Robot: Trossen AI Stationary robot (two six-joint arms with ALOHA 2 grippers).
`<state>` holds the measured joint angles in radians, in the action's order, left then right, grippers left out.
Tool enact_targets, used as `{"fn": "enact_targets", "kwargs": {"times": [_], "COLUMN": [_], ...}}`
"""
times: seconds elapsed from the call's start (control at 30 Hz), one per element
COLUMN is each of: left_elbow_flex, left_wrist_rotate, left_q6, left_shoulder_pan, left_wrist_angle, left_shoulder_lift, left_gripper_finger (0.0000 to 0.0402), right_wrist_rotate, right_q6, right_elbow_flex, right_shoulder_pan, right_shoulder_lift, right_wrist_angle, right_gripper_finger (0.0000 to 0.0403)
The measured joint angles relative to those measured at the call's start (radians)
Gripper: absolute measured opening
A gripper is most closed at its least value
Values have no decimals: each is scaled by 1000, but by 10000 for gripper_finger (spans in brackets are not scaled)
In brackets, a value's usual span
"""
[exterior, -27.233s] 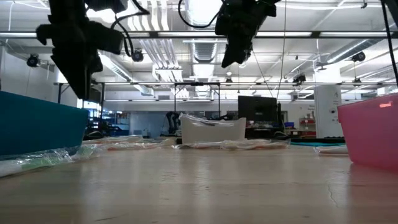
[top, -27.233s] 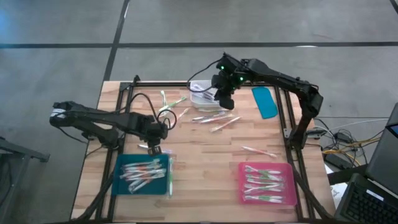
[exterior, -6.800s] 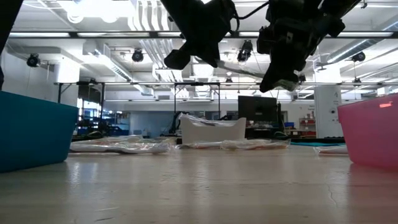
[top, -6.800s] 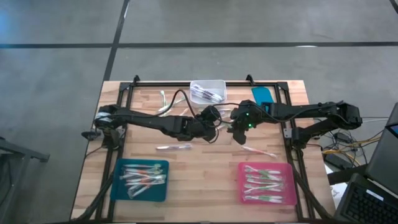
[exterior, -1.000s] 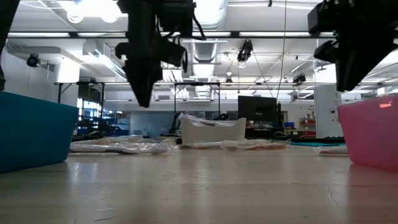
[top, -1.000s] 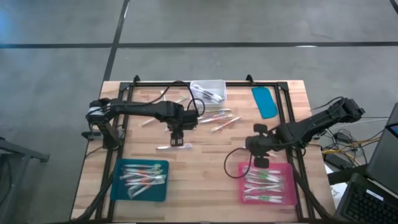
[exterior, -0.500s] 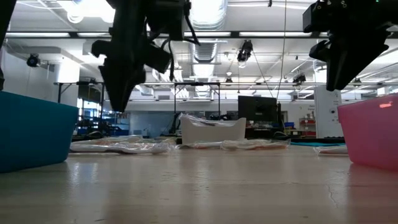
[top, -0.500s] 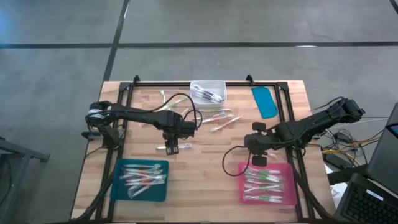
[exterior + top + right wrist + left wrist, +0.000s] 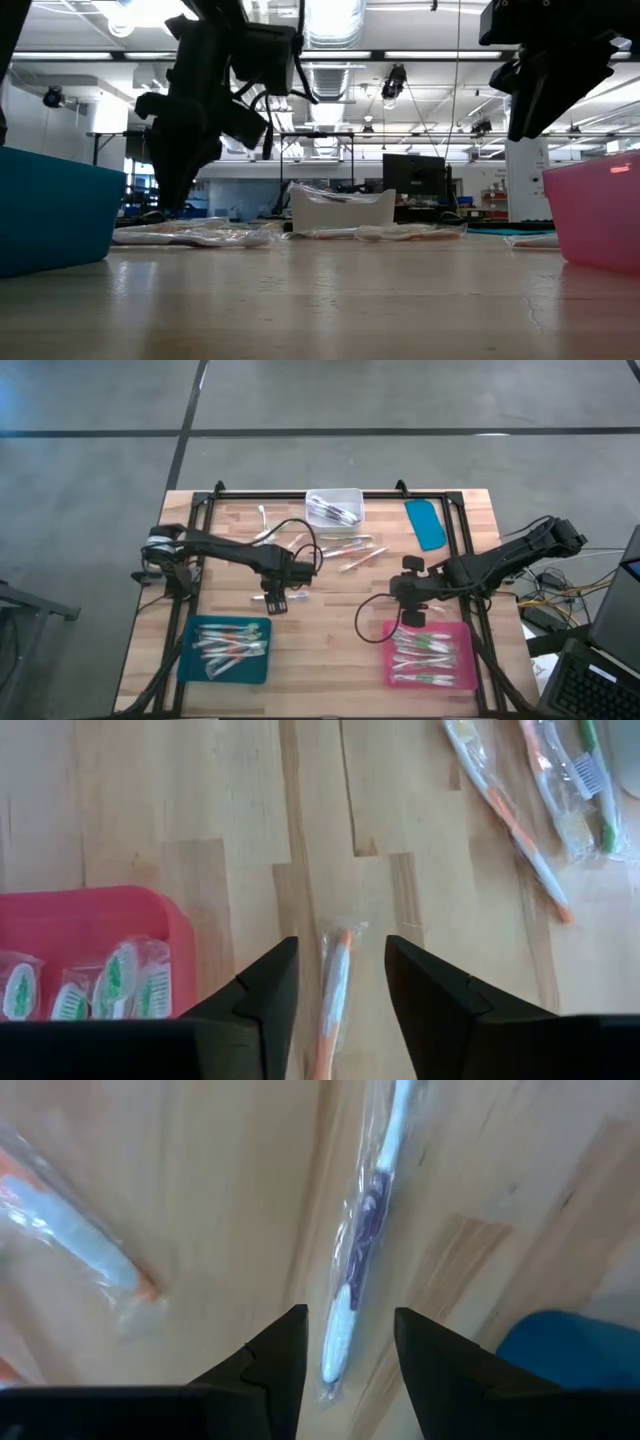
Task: Pick & Place Toothbrushes
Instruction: Put the violet toothbrush into the white bin
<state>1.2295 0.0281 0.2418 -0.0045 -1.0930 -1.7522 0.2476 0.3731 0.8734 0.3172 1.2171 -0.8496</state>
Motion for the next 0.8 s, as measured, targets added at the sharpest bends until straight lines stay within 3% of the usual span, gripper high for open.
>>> {"fn": "enact_targets", "kwargs": {"times": [0.43, 0.8], "left_elbow_flex": [-1, -1], "left_wrist_rotate": [15, 32], "left_q6": [-17, -19], "left_shoulder_pan": [-16, -17], "left_wrist_angle": [10, 55], "left_shoulder_lift": [-109, -177], "left_gripper_finger": [155, 153], "right_wrist_rotate": [22, 79], "right_q6": [-44, -112], "right_elbow_flex": [0, 0], "right_shoulder_pan": [-2, -2], "right_shoulder_lift": [0, 0], "right_wrist_angle": [3, -6], "right_gripper_finger": [157, 117]}}
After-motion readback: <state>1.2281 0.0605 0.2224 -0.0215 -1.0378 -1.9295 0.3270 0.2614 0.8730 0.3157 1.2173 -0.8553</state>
